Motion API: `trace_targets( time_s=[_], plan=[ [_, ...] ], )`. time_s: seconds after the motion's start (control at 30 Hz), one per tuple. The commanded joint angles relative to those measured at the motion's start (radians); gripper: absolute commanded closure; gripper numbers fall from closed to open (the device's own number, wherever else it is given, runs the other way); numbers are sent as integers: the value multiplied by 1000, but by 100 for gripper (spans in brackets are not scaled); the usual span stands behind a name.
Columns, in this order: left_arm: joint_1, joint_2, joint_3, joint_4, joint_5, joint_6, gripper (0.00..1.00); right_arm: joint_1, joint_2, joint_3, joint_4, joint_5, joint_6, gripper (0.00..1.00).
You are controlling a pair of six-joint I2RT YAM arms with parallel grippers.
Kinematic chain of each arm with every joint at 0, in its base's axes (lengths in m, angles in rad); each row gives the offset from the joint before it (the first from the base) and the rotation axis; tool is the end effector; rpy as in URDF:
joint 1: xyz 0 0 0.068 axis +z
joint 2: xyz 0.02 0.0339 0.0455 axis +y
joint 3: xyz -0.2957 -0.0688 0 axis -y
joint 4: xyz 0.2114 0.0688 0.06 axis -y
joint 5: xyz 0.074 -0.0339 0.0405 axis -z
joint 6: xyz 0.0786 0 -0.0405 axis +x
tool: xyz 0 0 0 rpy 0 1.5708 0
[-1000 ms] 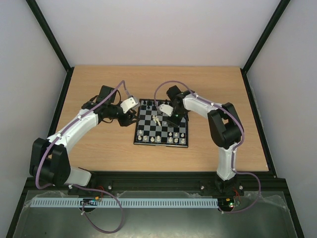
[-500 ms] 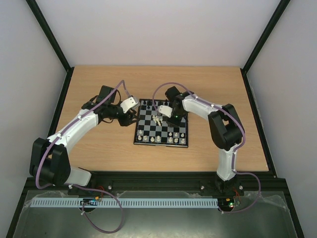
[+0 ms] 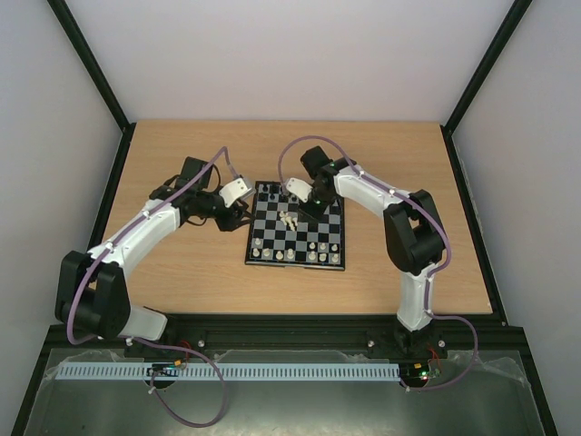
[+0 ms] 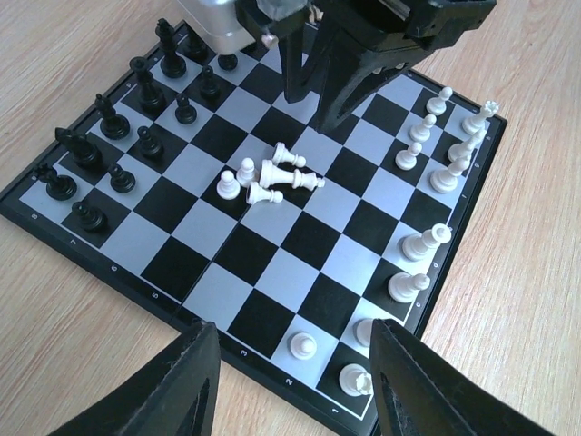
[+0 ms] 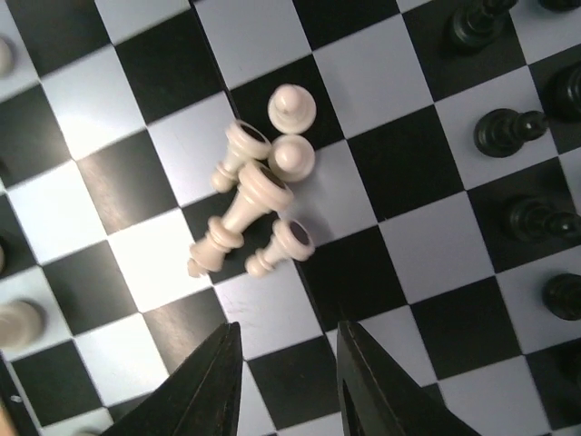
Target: Set up the chess pieces on the board
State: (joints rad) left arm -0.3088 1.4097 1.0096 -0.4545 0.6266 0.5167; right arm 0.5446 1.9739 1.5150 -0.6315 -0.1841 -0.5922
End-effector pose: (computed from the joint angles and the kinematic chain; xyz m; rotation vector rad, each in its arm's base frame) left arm 0.2537 -0.1293 0.2744 1.1755 1.9908 -0.6504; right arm 0.3535 0.2309 0.2115 -1.4761 2.1998 0.2290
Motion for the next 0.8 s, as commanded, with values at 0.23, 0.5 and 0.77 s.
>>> trace_targets(
  time_s=[0.23,0.5,0.77],
  plan=[
    [6,9,20,-25,-3,20,51,6,64,58,-25,-104,250,72],
    [8,-3,15,-35,-9,22,51,6,85,82,-25,-98,57,64],
    [22,-21,-5,-30,-5,16,51,6,107,109,-77,-131,-232,58]
  ],
)
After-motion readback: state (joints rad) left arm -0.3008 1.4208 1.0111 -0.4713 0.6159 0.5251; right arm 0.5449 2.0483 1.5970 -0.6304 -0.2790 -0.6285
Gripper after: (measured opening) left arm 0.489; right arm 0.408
